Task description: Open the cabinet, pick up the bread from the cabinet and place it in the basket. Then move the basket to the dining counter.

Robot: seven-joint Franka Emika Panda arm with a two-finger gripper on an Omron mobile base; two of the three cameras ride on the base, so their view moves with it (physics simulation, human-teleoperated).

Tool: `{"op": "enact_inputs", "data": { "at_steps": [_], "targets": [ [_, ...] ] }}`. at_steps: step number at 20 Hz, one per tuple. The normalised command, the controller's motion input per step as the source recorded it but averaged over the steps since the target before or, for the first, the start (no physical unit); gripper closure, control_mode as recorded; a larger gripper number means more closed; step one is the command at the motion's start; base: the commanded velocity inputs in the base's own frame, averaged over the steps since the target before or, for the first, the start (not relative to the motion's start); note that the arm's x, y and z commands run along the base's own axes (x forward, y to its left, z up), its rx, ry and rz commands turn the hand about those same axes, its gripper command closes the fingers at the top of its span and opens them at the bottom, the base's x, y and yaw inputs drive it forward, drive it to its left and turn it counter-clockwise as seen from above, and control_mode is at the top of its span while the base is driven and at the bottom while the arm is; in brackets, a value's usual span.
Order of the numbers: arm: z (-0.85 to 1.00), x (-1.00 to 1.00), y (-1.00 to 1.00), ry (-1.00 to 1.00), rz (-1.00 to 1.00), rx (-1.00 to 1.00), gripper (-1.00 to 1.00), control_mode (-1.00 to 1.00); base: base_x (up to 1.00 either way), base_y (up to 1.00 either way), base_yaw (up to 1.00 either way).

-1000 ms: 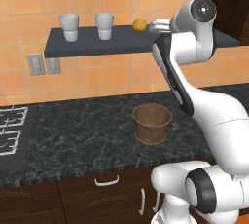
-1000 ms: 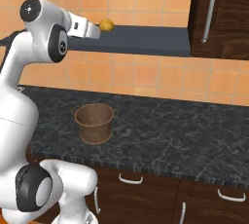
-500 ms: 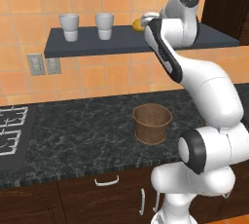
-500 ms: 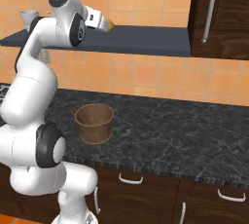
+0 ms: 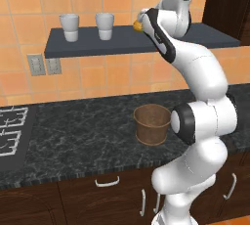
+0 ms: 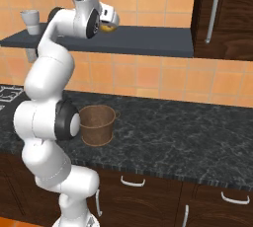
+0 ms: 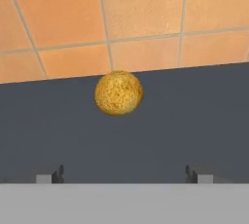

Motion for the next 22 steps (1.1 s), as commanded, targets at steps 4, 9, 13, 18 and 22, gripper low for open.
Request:
{"op": "enact_inputs", "data": {
  "at_steps": [4,9,13,18,22],
  "targets": [
    [-0.1,0.61,0.14,-0.01,0.0,-0.01,-1.0,-1.0,0.0,0.0,0.0],
    [-0.03,0.6,0.13,0.0,0.0,0.0,-1.0,-1.0,0.0,0.0,0.0],
    [-0.08,0.54,0.02,0.0,0.0,0.0,-1.0,-1.0,0.0,0.0,0.0],
    [-0.06,0.35,0.0,0.0,0.0,0.0,-1.0,-1.0,0.0,0.0,0.0],
    [-0.07,0.25,0.0,-0.01,0.0,0.0,-1.0,-1.0,0.0,0.0,0.0]
  ]
}}
